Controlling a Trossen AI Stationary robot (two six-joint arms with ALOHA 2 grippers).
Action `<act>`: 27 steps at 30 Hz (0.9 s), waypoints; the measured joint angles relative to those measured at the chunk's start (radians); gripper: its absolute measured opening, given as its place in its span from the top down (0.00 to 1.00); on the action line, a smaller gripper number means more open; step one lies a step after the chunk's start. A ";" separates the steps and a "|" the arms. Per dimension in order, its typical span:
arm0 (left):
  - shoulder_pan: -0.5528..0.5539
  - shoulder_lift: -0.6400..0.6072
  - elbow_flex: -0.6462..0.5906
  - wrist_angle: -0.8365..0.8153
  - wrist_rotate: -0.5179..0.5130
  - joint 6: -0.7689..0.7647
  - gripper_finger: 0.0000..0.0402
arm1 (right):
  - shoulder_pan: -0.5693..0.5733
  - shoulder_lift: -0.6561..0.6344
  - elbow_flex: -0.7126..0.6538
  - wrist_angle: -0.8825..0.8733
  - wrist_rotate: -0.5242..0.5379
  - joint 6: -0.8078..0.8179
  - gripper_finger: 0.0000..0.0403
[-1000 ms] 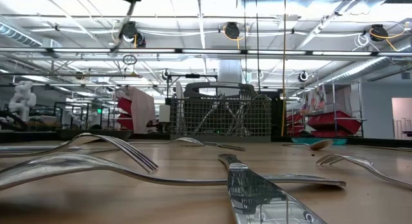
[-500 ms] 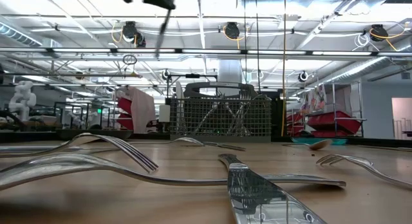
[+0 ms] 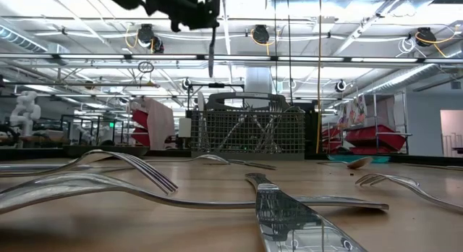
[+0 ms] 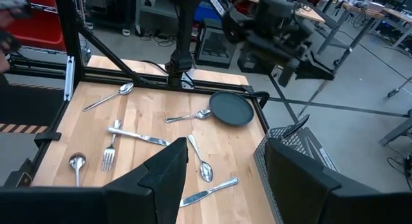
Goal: Sort silverware
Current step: Put the table knife into the silverware organizer
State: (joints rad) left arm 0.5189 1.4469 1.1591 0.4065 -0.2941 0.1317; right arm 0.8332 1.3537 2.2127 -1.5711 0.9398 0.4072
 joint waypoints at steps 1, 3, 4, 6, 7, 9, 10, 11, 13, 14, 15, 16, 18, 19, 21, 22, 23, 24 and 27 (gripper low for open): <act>0.015 0.012 0.000 0.010 0.021 -0.017 0.92 | 0.000 0.000 0.000 0.000 0.000 0.000 0.51; 0.048 0.040 0.000 0.017 0.080 -0.047 0.92 | 0.000 0.000 0.000 0.000 0.000 0.004 0.51; 0.061 0.055 0.000 0.024 0.112 -0.063 0.92 | 0.000 0.000 0.000 0.000 0.000 0.009 0.51; 0.083 0.079 0.000 0.031 0.150 -0.097 0.92 | 0.000 0.000 0.000 0.000 0.000 0.024 0.51; 0.090 0.088 0.000 0.031 0.161 -0.105 0.92 | 0.000 0.000 0.000 0.000 0.000 0.030 0.51; 0.098 0.098 -0.001 0.031 0.165 -0.104 0.92 | 0.000 0.000 0.000 0.000 0.000 0.038 0.51; 0.101 0.098 -0.006 0.029 0.166 -0.097 0.92 | 0.000 0.000 0.000 0.000 0.000 0.044 0.51; 0.105 0.098 -0.010 0.026 0.167 -0.094 0.92 | 0.000 0.000 0.000 0.000 0.000 0.050 0.51; 0.117 0.097 -0.026 0.040 0.183 -0.096 0.92 | 0.000 0.000 0.000 0.000 0.000 0.056 0.51; 0.130 0.091 -0.040 0.047 0.205 -0.105 0.92 | 0.000 0.000 0.000 0.000 0.000 0.056 0.51; 0.143 0.082 -0.058 0.064 0.232 -0.127 0.92 | 0.000 0.000 0.000 0.000 0.000 0.057 0.51; 0.155 0.073 -0.078 0.086 0.263 -0.147 0.92 | 0.000 0.000 0.000 0.000 0.000 0.058 0.51; 0.173 0.049 -0.118 0.111 0.301 -0.171 0.92 | 0.000 0.000 0.000 0.000 0.000 0.067 0.51; 0.178 0.036 -0.140 0.117 0.307 -0.176 0.92 | 0.000 0.000 0.000 0.000 0.001 0.070 0.51; 0.185 0.018 -0.178 0.113 0.328 -0.174 0.92 | 0.000 0.000 0.000 0.000 0.001 0.071 0.51; 0.187 0.015 -0.195 0.124 0.353 -0.169 0.92 | 0.000 0.000 0.000 0.000 0.001 0.071 0.51; 0.188 0.014 -0.212 0.148 0.376 -0.168 0.92 | 0.000 0.000 0.000 0.000 0.002 0.070 0.51; 0.189 0.012 -0.231 0.179 0.394 -0.170 0.92 | 0.000 0.000 0.000 0.000 0.005 0.069 0.51; 0.188 0.010 -0.276 0.224 0.397 -0.177 0.92 | 0.000 0.000 0.000 0.000 0.037 0.059 0.51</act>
State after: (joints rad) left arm 0.7070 1.4570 0.8827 0.6303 0.1033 -0.0456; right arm 0.8330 1.3540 2.2127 -1.5711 0.9768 0.4660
